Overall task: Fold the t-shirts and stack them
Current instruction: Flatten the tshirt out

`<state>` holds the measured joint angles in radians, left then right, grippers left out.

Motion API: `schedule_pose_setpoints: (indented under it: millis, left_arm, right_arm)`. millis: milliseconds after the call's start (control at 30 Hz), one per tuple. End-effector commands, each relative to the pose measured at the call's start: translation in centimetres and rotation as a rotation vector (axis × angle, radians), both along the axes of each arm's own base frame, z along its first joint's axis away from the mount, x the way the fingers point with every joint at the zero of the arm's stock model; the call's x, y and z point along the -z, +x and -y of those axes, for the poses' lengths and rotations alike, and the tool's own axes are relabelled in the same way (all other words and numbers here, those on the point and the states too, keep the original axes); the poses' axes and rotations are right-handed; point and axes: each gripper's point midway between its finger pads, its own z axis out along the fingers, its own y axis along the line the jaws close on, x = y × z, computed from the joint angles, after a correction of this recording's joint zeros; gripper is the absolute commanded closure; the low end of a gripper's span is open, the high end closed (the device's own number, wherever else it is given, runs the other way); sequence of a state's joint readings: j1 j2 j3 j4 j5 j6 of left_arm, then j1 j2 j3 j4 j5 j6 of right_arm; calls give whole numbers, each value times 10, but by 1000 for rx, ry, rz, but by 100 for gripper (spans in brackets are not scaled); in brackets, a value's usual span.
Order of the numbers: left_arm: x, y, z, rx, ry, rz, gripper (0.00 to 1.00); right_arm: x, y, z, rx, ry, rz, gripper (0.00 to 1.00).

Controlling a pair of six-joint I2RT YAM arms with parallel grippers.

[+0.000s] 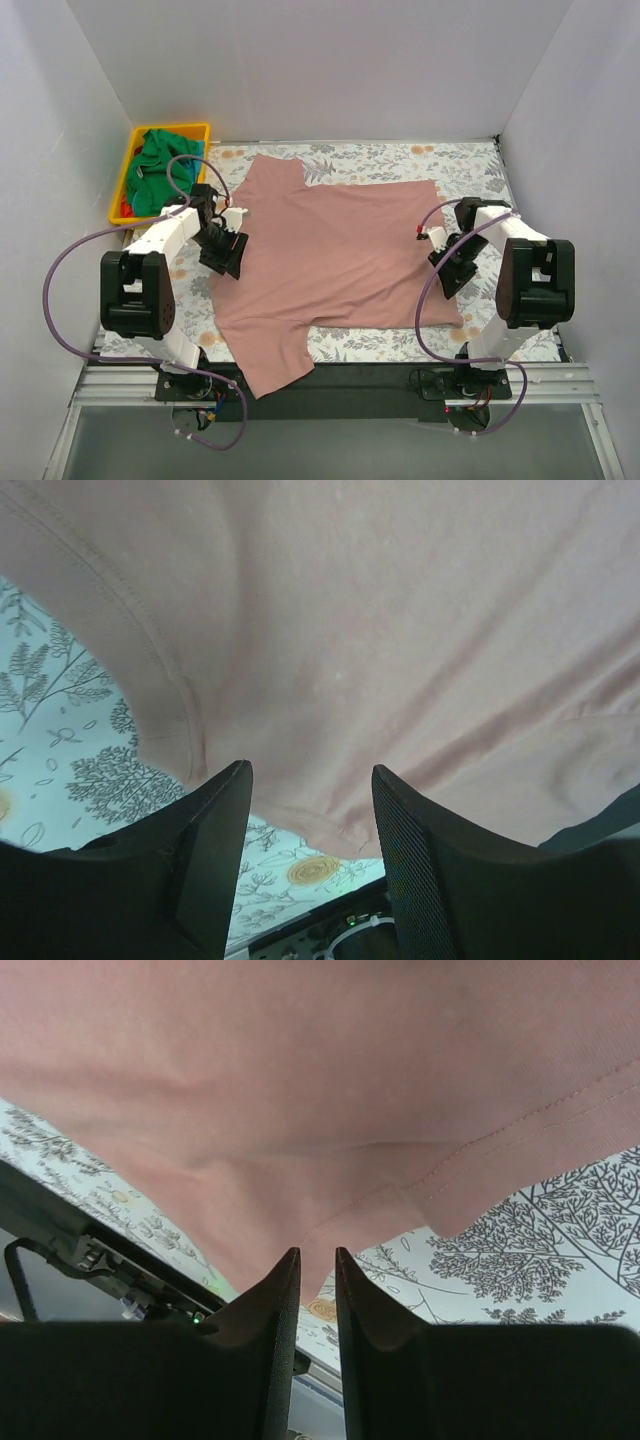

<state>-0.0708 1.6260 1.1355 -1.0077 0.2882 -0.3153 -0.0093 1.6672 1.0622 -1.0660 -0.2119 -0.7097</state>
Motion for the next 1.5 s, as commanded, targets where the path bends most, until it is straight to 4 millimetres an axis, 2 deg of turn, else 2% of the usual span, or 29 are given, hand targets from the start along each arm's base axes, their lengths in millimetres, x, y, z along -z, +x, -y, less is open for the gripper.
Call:
schedule_pose_setpoints:
  millis: [0, 133, 167, 200, 267, 367, 400, 467, 500, 533, 567, 600, 700, 733, 767, 833, 1000, 1167, 1267, 1367, 1400, 1433, 1467]
  left_arm:
    - [10, 2, 2, -32, -5, 18, 50]
    - [30, -15, -14, -33, 83, -23, 50]
    - [37, -24, -23, -34, 130, -40, 50]
    - [40, -28, -28, -28, 149, -48, 50]
    - [45, -33, -38, -38, 183, -54, 50]
    - [40, -36, -36, -36, 158, -53, 50]
    - [27, -27, -24, -29, 91, -18, 49]
    - [7, -26, -12, 7, 18, -3, 45]
    - [-13, -18, -2, 25, -40, 48, 44]
    - [-22, -19, 1, 85, -63, 70, 42]
    - [-28, -28, 1, 109, -65, 49, 41]
    - [-36, -30, 0, 145, -55, 72, 41]
    - [-35, -49, -6, 242, 6, 68, 41]
    - [-25, -58, -13, 251, 45, 47, 41]
    - [-20, -56, -13, 253, 58, 65, 41]
    - [-9, -61, -12, 250, 65, 48, 41]
    - [6, -44, -4, 185, 53, 44, 41]
    - [29, -27, -8, 156, 94, 22, 42]
    - [46, -15, -8, 135, 104, -1, 43]
    - [53, 10, -6, 111, 112, 11, 45]
    - [47, 29, -5, 102, 113, 54, 46]
    - [45, 38, -4, 94, 111, 61, 46]
    - [46, 47, -3, 90, 108, 56, 47]
  right_arm:
    - [18, 4, 9, 17, -60, 18, 74]
    - [36, -3, 31, -19, -176, 27, 75]
    - [39, 0, 45, -32, -248, 54, 75]
    - [43, -4, 50, -44, -275, 54, 76]
    - [40, 2, 59, -53, -322, 95, 75]
    - [18, 16, 46, -29, -254, 158, 71]
    - [4, 30, 41, -22, -227, 201, 68]
    - [-17, 33, 31, -48, -164, 247, 62]
    - [-25, 34, 28, -73, -144, 272, 60]
    - [-39, 34, 27, -94, -135, 316, 58]
    - [-44, 32, 23, -159, -104, 342, 58]
    - [-48, 27, 22, -187, -91, 350, 59]
    - [-43, 5, 18, -302, -99, 338, 61]
    - [-33, -7, 22, -319, -127, 301, 61]
    - [-26, -11, 21, -328, -133, 282, 62]
    - [-17, -8, 15, -311, -126, 277, 63]
    - [-2, 9, 0, -263, -105, 282, 63]
    - [21, 26, 6, -243, -170, 277, 64]
    - [33, 47, 14, -233, -230, 302, 65]
    - [37, 77, 16, -213, -265, 330, 67]
    - [40, 86, 15, -209, -271, 330, 67]
    - [31, 103, 15, -195, -279, 365, 67]
    - [26, 113, 13, -186, -280, 383, 67]
